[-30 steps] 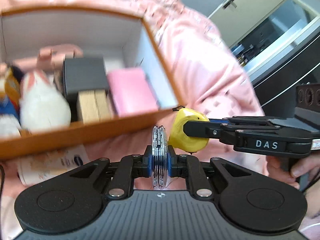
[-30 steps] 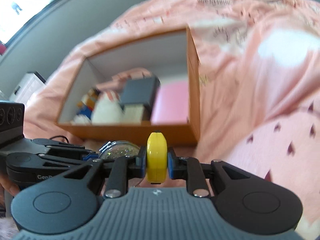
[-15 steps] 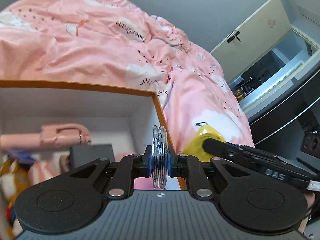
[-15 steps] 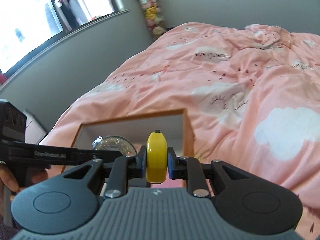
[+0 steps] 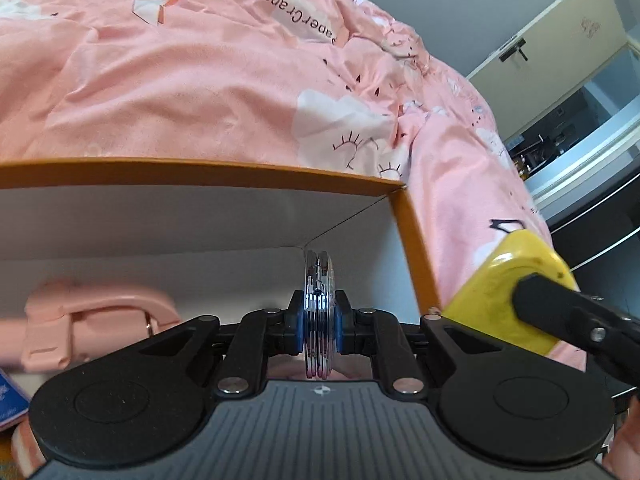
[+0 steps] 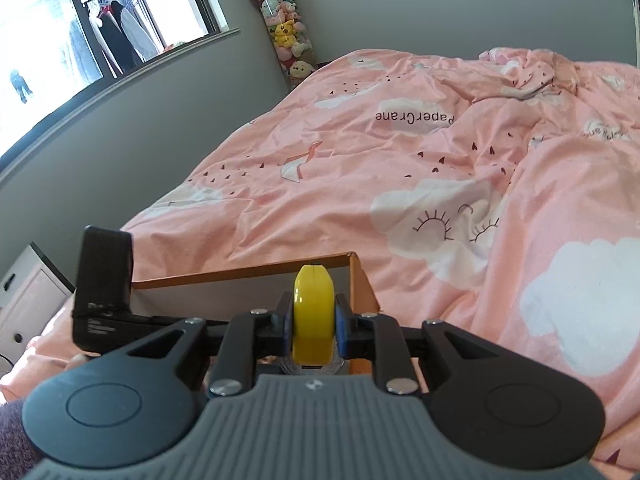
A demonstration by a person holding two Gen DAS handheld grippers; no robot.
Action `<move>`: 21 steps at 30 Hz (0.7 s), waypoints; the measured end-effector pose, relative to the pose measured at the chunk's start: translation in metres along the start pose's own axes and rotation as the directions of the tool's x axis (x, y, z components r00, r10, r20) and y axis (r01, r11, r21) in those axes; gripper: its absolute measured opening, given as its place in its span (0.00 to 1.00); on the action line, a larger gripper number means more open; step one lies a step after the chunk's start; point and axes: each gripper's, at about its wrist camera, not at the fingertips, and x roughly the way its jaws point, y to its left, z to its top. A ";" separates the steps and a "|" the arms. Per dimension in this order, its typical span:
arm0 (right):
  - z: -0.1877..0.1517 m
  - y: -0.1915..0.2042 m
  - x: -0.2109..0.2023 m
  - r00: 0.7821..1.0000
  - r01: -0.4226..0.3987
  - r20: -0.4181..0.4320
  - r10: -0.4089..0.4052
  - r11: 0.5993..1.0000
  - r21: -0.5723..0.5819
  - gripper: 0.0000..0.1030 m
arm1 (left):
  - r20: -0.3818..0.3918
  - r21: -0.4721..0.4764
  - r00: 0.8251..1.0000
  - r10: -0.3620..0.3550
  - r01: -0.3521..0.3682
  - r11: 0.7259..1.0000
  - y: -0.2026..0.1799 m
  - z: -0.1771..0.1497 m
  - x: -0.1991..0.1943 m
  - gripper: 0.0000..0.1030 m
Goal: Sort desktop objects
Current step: 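Carry the tin and yellow lid over the storage box with both tools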
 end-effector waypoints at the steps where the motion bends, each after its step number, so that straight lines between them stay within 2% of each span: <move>1: 0.000 0.000 0.001 1.000 0.003 0.000 -0.003 1.000 -0.003 0.21 | -0.009 0.003 1.000 -0.004 0.004 1.000 0.000 0.000 0.004 0.15; 8: 0.002 -0.006 0.003 1.000 0.009 -0.003 -0.009 1.000 -0.003 0.21 | -0.045 0.048 0.996 0.082 -0.080 0.996 -0.001 0.001 0.025 0.15; 10: 0.002 -0.006 0.004 1.000 0.016 -0.006 -0.016 1.000 -0.008 0.21 | -0.055 0.068 0.992 0.116 -0.112 0.991 -0.004 0.002 0.025 0.20; 12: 0.002 -0.005 0.005 1.000 0.026 -0.008 -0.026 0.999 -0.019 0.21 | -0.045 0.095 0.983 0.178 -0.173 0.980 -0.008 0.002 0.023 0.28; 13: 0.002 -0.004 0.006 1.000 0.030 -0.009 -0.030 0.999 -0.027 0.21 | -0.039 0.105 0.981 0.192 -0.187 0.977 -0.009 0.001 0.022 0.28; 17: 0.002 -0.001 0.010 1.000 0.022 -0.014 -0.022 0.998 -0.050 0.21 | -0.021 0.117 0.979 0.201 -0.197 0.973 -0.009 0.000 0.013 0.29; 21: 0.004 0.003 0.016 0.999 0.006 -0.033 -0.009 0.996 -0.084 0.21 | 0.028 0.131 0.982 0.189 -0.191 0.973 -0.008 0.004 -0.008 0.36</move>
